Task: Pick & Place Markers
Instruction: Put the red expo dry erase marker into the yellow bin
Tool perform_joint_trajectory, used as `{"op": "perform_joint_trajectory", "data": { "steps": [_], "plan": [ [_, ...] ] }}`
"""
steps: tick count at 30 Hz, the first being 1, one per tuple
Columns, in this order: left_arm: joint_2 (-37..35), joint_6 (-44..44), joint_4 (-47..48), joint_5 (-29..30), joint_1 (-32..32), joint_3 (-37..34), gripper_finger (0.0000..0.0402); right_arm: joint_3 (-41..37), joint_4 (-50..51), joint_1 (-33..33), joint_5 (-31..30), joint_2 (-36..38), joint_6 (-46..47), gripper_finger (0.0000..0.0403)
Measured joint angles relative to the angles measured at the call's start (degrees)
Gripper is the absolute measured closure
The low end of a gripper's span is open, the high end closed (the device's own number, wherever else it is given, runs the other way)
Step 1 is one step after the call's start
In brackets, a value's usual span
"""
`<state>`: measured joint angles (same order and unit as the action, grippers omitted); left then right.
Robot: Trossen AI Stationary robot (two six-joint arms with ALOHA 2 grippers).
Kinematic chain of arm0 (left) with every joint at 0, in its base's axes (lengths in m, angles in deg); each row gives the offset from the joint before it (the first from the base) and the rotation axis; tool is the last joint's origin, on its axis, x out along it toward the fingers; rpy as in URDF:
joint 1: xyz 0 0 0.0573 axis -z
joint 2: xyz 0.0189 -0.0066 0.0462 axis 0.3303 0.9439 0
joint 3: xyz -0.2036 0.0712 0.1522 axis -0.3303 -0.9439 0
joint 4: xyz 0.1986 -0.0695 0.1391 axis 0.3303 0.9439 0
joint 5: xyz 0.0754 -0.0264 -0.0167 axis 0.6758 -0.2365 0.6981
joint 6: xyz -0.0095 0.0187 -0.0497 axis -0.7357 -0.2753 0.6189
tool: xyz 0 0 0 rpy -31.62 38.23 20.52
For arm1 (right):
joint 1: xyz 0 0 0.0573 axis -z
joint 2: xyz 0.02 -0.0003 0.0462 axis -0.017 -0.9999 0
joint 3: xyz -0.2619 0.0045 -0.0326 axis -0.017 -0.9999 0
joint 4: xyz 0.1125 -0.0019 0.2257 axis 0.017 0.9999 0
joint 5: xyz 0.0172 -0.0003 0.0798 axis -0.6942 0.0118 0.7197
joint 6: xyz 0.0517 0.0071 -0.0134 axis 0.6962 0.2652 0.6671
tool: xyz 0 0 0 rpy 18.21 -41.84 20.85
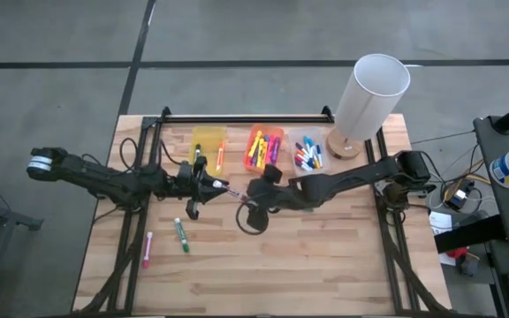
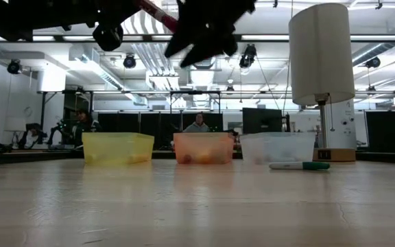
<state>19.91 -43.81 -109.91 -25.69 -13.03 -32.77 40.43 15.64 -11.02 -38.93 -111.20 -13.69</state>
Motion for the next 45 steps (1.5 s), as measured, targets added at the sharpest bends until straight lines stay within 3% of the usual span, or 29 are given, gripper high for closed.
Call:
{"op": "perform_joint_trajectory", "data": {
  "steps": [5,10,14,22,26,32,37,41,45],
  "plan": [
    [-0.4,2.4,3.5,5.7,0.0,0.5,0.0331,-3.9,2.6,-0.1,0.2,0.0,4.9,0.012],
    [-0.9,4.1,15.4,20.5,-0.2,4.6,0.0332,-7.9,2.3,-0.2,0.6,0.0,10.2,0.011],
    [-0.6,6.6,33.0,32.5,-1.7,11.1,0.0332,-10.1,2.2,-0.2,0.6,-0.1,13.0,0.0108],
    [3.2,11.4,68.5,35.5,-12.2,27.9,0.0332,-11.0,1.1,-0.3,0.7,-0.1,14.2,0.0115],
    [6.4,12.3,78.4,31.0,-21.0,33.4,0.0332,-10.9,-0.4,-0.4,0.8,-0.1,14.0,0.0117],
    [12.7,11.0,80.6,9.1,-34.0,34.6,0.0332,-10.6,-1.0,-0.6,0.8,-0.1,14.0,0.0114],
    [19.4,7.1,81.5,1.5,-41.1,34.9,0.0332,-10.7,-1.0,-0.6,0.8,-0.1,14.0,0.0114],
    [24.5,4.7,84.0,-8.2,-44.8,35.4,0.0332,-10.8,-1.0,-0.8,0.8,-0.1,14.0,0.0118],
    [28.8,1.5,84.0,-9.5,-46.4,36.3,0.0332,-10.9,-1.0,-0.8,0.8,-0.1,14.0,0.0123]
  ]
}}
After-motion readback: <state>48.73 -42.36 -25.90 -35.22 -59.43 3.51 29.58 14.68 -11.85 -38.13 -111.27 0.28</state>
